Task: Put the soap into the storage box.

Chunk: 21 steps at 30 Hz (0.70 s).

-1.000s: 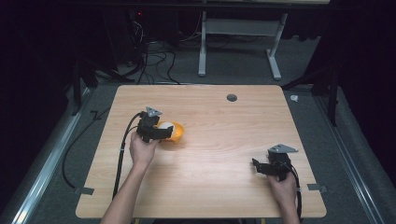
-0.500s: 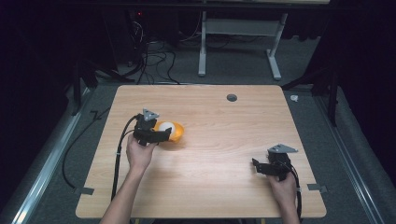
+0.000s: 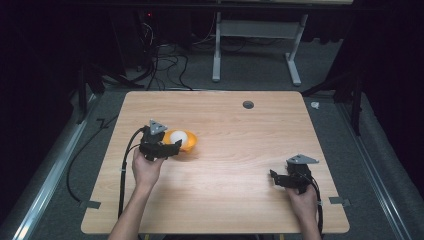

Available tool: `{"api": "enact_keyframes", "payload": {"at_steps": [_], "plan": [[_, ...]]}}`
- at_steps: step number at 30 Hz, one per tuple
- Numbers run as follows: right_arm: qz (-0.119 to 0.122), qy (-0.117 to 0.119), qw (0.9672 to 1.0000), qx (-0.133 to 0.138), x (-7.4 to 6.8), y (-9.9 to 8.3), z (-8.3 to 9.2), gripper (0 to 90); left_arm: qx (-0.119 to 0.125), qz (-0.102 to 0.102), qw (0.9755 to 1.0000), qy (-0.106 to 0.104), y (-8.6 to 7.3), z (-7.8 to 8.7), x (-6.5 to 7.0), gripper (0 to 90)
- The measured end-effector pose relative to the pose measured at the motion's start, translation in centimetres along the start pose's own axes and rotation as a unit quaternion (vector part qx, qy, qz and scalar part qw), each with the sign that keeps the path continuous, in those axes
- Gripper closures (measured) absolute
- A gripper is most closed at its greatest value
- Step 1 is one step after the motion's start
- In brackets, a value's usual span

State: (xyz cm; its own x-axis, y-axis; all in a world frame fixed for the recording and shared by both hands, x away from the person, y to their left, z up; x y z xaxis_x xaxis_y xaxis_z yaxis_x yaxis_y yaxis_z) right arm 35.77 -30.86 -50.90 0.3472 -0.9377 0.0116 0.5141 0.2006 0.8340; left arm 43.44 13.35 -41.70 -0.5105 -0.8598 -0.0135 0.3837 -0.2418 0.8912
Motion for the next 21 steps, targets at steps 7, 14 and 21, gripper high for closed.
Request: {"api": "enact_keyframes", "payload": {"at_steps": [7,14,21], "plan": [[-0.001,0.0,1.0,0.0,0.0,0.0,0.0,22.1,0.01,0.005,0.9999,-0.004,-0.2,0.9,0.0,22.8],[-0.001,0.0,1.0,0.0,0.0,0.0,0.0,22.1,0.008,0.002,1.0,0.003,-0.7,1.5,-0.1,22.8],[0.0,0.0,1.0,0.0,0.0,0.0,0.0,22.1,0.011,0.005,0.9999,0.002,-1.0,2.1,-0.1,22.8]]}}
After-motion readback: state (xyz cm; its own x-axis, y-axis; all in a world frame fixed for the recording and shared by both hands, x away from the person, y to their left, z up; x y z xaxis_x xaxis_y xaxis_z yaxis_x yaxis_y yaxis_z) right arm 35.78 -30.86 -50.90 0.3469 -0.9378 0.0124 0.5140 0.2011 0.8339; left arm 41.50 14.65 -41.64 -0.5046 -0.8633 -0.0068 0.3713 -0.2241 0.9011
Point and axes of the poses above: each handheld gripper's, and its own axes: z roughly backward along the jaws, y roughly out of its top, x roughly to its right, the point moved 1 cm from there along -z, roughly forward along the jaws, and after that the axes turned 11 degrees about x, right-handed, at the moved point
